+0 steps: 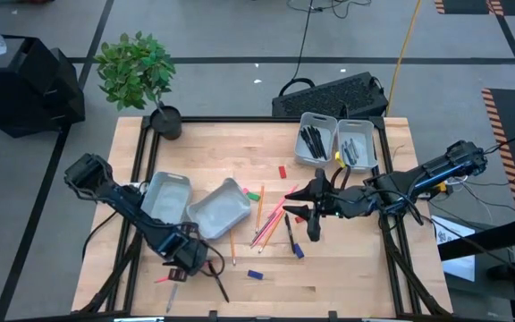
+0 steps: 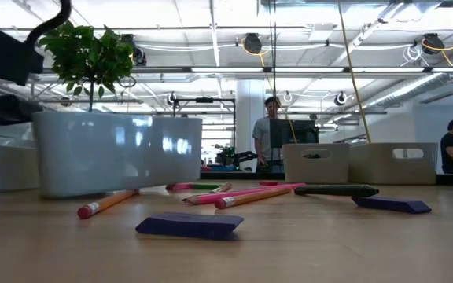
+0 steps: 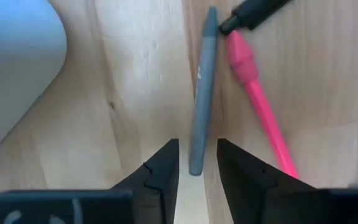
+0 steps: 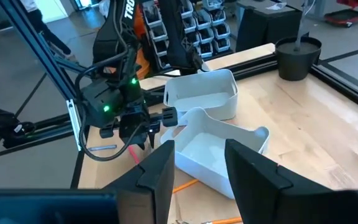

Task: Sort crayons/erasers/pens/pencils in bins
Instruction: Adjust the bottom right gray bin

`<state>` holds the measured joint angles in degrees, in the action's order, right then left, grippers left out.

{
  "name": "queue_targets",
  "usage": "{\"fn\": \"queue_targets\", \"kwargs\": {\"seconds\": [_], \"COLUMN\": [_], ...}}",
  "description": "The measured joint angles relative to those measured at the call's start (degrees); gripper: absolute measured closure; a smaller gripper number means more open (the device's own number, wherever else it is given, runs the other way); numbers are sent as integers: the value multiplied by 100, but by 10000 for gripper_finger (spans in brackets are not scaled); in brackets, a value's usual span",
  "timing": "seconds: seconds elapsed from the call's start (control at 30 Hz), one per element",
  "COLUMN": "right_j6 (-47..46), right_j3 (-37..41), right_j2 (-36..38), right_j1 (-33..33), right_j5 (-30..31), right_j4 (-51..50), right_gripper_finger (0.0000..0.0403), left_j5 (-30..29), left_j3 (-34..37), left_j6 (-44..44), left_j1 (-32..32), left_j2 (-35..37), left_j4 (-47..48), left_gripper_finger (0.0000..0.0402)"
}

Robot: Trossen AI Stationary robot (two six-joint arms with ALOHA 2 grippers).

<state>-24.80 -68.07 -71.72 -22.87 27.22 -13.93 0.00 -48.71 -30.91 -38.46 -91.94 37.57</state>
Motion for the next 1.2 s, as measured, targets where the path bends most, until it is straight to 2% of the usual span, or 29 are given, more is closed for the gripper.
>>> {"fn": "queue_targets", "kwargs": {"seconds": [0.23,0.43,0.53,0.6,0.7,0.87,0.97,1.1,1.2], "right_j6": [44,66,66,65,57,45,37,17,17], "right_j3": [0,2,4,4,4,4,4,4,4], "right_j2": [0,0,0,0,2,2,2,4,4], "right_j1": [-2,-2,-2,-4,-5,-9,-9,-9,-9], "right_j5": [-26,-39,-42,-42,-44,-46,-46,-72,-74], "right_j4": [-2,-7,-11,-12,-15,-17,-15,-11,-7], "right_gripper_finger": [269,269,269,269,269,269,269,269,269], "left_j5": [-4,-46,-530,-985,-1363,-1467,-1387,-1358,-1358], "left_j3": [-399,-1490,-2112,-2247,-2102,-1479,-1119,-718,-585], "left_j6": [-7,605,1018,1378,2026,3143,3734,4151,4241], "left_j1": [94,93,100,135,294,780,997,1163,1230], "left_j2": [-2,-2,17,134,359,468,427,376,384], "left_j4": [431,1564,2341,2693,2693,2513,2309,1863,1503], "left_gripper_finger": [291,290,280,266,233,175,159,171,218]}}
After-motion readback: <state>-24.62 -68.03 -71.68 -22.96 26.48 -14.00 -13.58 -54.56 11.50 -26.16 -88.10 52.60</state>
